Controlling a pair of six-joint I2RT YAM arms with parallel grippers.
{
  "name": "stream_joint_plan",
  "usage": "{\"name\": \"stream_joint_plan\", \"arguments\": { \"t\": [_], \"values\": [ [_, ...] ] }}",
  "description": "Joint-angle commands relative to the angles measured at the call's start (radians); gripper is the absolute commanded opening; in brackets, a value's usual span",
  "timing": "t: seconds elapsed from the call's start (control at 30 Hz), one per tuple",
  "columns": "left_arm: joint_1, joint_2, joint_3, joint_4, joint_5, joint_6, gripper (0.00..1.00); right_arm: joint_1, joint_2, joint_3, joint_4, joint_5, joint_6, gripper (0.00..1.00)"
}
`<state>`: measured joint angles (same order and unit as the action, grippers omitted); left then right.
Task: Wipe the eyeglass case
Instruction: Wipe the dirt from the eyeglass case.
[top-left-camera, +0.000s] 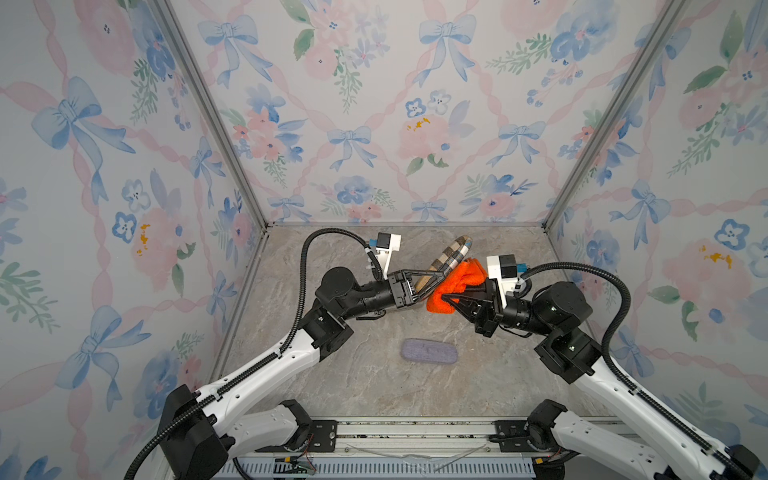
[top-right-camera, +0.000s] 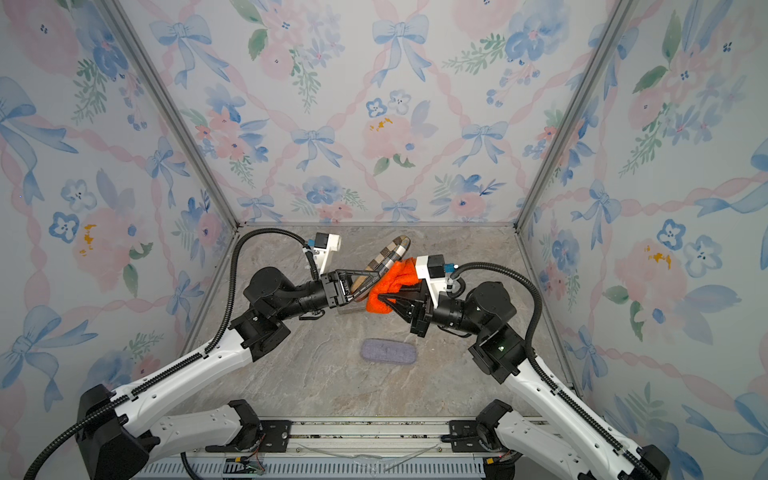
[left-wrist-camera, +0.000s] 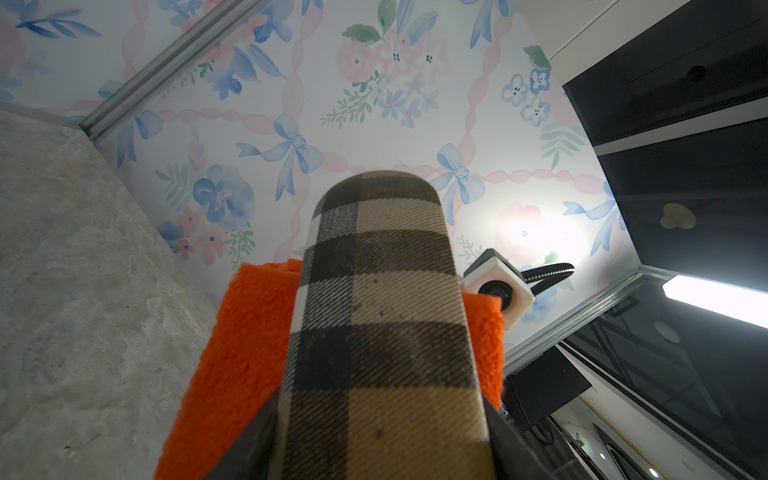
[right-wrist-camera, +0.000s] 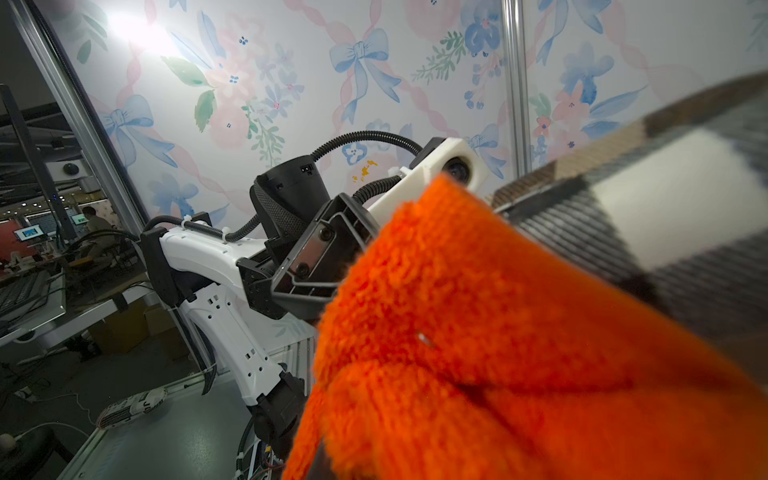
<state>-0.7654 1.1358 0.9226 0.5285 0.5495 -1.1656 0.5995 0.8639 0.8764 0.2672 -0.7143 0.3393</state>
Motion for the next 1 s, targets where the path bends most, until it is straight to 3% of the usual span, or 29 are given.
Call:
{"name": "stream_joint_plan", "arguments": {
  "t": [0.0, 0.2, 0.43, 0.6, 0.97],
  "values": [
    [-0.023, -0.003, -0.025, 0.007, 0.072, -0.016, 0.22, -0.093, 0.0, 0.114, -0.007, -0.039, -0.044, 0.0],
    [-0.035, 0.011, -0.001, 0.008, 0.097, -0.011, 0.24, -0.126, 0.088, 0.043, 0.163, -0.073, 0.069, 0.0],
    [-0.032, 0.035, -0.002, 0.107, 0.059, -0.043, 0.23, 0.094, 0.091, -0.108, 0.329, -0.009, 0.125, 0.0],
    [-0.025, 0.046, -0.025, 0.204, 0.004, -0.087, 0.22, 0.149, 0.095, -0.161, 0.465, -0.007, 0.2, 0.0],
    [0.07, -0.056, -0.092, 0.165, -0.093, -0.105, 0.23, 0.15, -0.093, -0.179, 0.145, 0.08, 0.075, 0.0]
  ]
}}
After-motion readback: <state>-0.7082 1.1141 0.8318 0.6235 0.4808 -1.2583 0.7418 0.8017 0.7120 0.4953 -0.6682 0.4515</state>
